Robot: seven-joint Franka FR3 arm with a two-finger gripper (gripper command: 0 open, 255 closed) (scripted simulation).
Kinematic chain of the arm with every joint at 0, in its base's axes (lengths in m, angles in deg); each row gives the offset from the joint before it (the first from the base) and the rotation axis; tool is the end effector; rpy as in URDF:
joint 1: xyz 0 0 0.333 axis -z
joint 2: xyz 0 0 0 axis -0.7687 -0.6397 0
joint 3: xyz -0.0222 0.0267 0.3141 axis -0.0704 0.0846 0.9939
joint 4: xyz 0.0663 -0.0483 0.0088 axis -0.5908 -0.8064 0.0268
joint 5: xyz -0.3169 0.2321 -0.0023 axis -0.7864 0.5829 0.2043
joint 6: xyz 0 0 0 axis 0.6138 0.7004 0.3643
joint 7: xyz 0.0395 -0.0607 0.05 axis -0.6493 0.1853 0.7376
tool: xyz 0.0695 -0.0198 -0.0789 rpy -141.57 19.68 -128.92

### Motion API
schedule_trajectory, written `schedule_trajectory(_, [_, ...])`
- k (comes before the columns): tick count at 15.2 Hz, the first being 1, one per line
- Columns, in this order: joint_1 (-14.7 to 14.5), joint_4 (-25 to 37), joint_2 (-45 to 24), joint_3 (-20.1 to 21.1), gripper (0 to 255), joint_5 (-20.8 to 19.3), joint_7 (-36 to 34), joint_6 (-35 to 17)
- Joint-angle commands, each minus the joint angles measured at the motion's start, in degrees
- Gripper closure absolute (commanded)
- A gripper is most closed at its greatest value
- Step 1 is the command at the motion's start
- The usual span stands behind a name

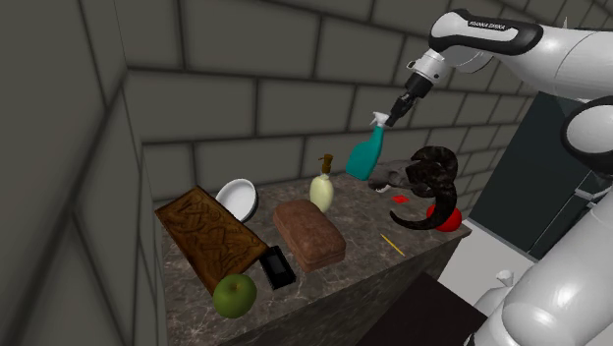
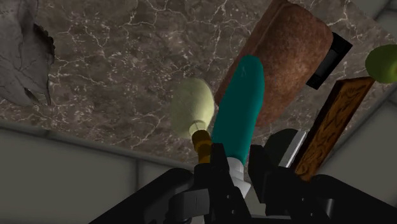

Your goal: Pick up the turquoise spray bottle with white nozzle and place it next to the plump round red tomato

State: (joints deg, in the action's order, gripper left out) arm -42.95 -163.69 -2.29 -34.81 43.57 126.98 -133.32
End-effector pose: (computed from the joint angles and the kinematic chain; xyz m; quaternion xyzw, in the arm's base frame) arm 0.4898 -0.2297 0.6600 -0.9762 -0.0977 -0.1454 0.1279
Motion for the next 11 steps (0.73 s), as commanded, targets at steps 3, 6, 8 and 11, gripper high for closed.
schedule_trajectory(3, [2.84,3.3,-2.1,-3.56,255,1.13,5.57,3.59])
schedule_trajectory(6, [5.23,6.3,-4.48,-6.14,255,2.36,9.79,6.22])
schedule_trajectory(8, [7.04,8.77,-6.5,-7.81,255,3.44,12.64,8.15])
schedule_trajectory(11, [10.18,13.28,-10.22,-10.24,255,5.51,16.92,11.37])
